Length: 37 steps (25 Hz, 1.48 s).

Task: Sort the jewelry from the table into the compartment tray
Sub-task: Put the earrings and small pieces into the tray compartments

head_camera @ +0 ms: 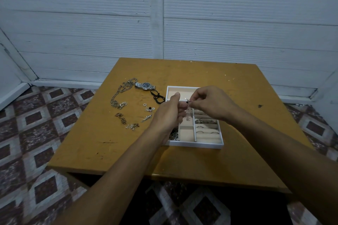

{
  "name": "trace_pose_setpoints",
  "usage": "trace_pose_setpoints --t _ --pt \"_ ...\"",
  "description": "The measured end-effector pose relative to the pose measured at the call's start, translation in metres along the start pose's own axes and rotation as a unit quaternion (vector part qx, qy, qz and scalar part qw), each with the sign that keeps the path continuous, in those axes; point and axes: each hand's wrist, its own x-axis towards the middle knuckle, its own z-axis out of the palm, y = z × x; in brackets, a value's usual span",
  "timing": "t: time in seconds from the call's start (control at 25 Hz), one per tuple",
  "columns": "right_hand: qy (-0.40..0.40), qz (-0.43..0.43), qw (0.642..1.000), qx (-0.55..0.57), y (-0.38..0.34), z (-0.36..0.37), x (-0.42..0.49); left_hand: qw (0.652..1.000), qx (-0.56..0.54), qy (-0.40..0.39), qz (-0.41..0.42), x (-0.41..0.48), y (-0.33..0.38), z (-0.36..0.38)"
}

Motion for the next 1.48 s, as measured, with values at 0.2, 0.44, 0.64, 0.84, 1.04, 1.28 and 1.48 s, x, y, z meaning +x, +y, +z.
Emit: trace_pose_setpoints --t 0.2,0.44,0.64,0.84,1.04,1.28,1.48 --pt "-0.025 0.016 1.000 -0.008 0.000 0.006 -0.004 0.999 0.034 0.013 0.012 0.001 -0.001 -0.005" --pt "-0.032 0.016 0.999 -0.020 -0.007 0.010 -0.002 0.999 0.028 0.019 0.019 0.001 -0.002 -0.017" --pt "-0.050 0.013 0.999 -0.004 -0.019 0.024 0.003 0.996 0.030 0.061 0.059 -0.005 -0.007 -0.055" --pt "-0.052 -0.010 0.998 -0.030 -0.036 0.045 0.012 0.985 0.095 0.107 0.092 -0.007 -0.013 -0.089" --pt "-0.054 -0.041 0.990 -0.120 -0.051 0.070 0.017 0.961 0.185 0.154 0.137 -0.004 -0.020 -0.116" --pt "-0.047 -0.108 0.964 -0.238 -0.065 0.098 0.028 0.924 0.295 0.147 0.196 -0.004 -0.028 -0.125" --pt "-0.065 -0.119 0.945 -0.298 -0.066 0.109 0.029 0.876 0.383 0.152 0.250 -0.003 -0.033 -0.128"
